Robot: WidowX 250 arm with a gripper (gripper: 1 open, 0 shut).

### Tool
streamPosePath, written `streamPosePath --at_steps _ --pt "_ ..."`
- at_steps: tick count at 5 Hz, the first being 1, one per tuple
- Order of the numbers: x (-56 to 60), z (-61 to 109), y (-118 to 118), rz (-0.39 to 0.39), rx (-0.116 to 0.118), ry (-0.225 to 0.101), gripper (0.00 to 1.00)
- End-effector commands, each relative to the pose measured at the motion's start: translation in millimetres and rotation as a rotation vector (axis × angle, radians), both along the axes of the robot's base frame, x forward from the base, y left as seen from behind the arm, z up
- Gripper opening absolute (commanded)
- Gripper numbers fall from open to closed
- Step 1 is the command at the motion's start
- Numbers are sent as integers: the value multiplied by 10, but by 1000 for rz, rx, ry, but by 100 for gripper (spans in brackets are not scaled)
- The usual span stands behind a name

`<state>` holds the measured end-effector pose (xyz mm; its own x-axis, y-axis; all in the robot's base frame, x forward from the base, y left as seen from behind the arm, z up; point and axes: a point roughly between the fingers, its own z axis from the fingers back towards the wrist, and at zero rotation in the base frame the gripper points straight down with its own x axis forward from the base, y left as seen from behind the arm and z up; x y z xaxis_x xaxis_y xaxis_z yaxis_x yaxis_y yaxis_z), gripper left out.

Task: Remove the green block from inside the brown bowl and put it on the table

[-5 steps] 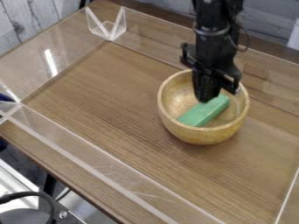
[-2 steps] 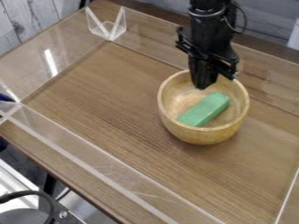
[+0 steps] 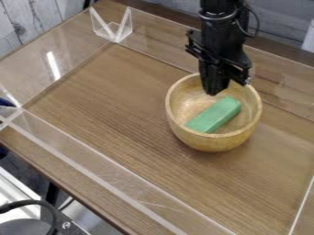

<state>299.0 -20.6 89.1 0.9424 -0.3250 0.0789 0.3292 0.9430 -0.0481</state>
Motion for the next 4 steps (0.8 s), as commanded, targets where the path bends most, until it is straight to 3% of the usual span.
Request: streamPosePath --at_steps 1,4 --pt "99 113 36 11 -2 -51 0" --pt "118 21 37 7 -7 -37 0"
